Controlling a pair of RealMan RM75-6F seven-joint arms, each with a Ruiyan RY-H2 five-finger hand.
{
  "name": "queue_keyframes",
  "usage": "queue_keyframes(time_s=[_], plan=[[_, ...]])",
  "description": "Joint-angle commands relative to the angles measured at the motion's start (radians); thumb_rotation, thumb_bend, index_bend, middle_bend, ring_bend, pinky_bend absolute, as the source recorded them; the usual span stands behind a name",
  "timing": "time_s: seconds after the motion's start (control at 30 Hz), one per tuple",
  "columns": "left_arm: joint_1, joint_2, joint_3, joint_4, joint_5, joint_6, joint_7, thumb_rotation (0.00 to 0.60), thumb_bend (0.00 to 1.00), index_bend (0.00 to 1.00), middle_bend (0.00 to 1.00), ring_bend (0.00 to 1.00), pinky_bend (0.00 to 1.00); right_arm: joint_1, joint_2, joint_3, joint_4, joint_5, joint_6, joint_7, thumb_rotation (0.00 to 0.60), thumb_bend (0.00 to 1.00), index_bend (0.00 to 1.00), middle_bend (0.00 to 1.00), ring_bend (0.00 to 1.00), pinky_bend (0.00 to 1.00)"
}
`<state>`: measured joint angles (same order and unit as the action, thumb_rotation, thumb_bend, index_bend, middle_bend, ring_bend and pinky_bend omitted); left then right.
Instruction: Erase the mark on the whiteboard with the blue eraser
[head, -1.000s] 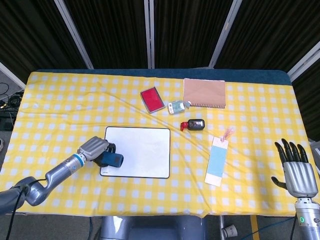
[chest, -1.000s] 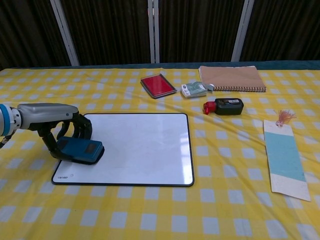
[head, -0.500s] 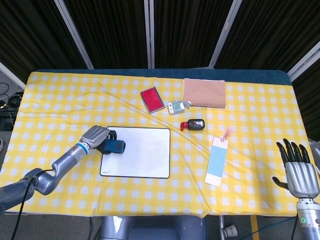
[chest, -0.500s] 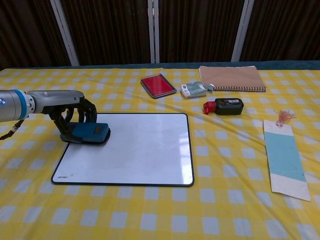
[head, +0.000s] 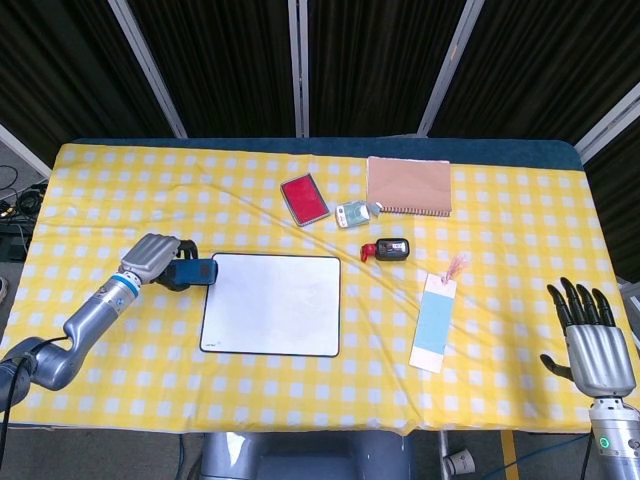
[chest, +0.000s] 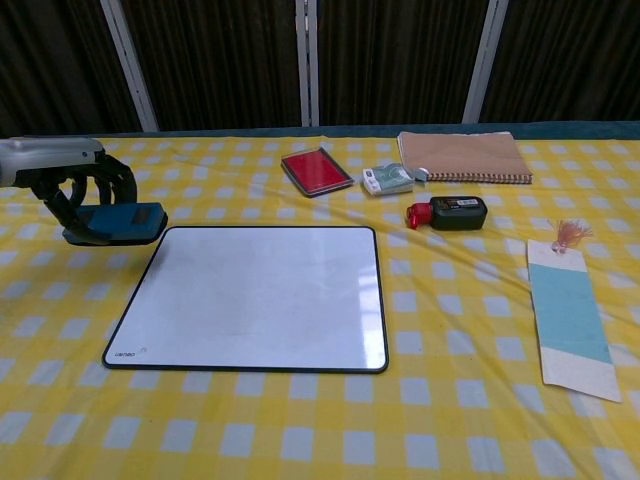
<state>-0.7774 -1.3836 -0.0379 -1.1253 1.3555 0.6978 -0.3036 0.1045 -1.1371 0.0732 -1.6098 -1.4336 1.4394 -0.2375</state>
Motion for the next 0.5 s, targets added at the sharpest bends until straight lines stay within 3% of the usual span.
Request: queue_keyframes(time_s=[0.03,0.1,0.13,0.2,0.23,0.5], plan=[[0.031,-0.017,0.019,0.06,-0.015,-0.016,-0.034,0.6,0.2,0.59,0.41,0.37,0.51,0.002,-0.003,-0.001,-0.002,-0.002,-0.003,-0.005,0.6,0.0,0.0,0.0,0.0,0.0],[0.048,-0.02,0.019,0.074,-0.033,-0.018,-0.038,0.6,0.1,0.47,0.28,0.27,0.4,0.004,-0.005,-0.001,-0.002,-0.002,-0.004,-0.007,0.6,0.0,0.0,0.0,0.0,0.0],[0.051,-0.016,0.019,0.072,-0.043,-0.028,-0.028,0.6,0.04,0.31,0.16,0.16,0.29,0.004,-0.005,-0.001,-0.003,-0.003,-0.005,-0.007,0.6,0.0,0.0,0.0,0.0,0.0],[0.058,-0.002,0.008,0.05,-0.074,-0.028,0.004,0.6,0.0,0.06,0.01,0.01,0.09,0.004,-0.004,-0.001,-0.005,-0.005,-0.003,-0.006,0.6,0.0,0.0,0.0,0.0,0.0],[0.065,0.004,-0.001,0.037,-0.084,-0.008,0.019,0.6,0.0,0.0,0.0,0.0,0.03,0.003,-0.003,-0.001,-0.006,-0.006,-0.002,-0.005,0.6,0.0,0.0,0.0,0.0,0.0],[0.167,0.108,-0.068,-0.174,-0.154,0.228,0.143,0.6,0.0,0.0,0.0,0.0,0.0,-0.006,0.019,-0.002,-0.027,-0.032,0.025,0.025,0.6,0.0,0.0,0.0,0.0,0.0]])
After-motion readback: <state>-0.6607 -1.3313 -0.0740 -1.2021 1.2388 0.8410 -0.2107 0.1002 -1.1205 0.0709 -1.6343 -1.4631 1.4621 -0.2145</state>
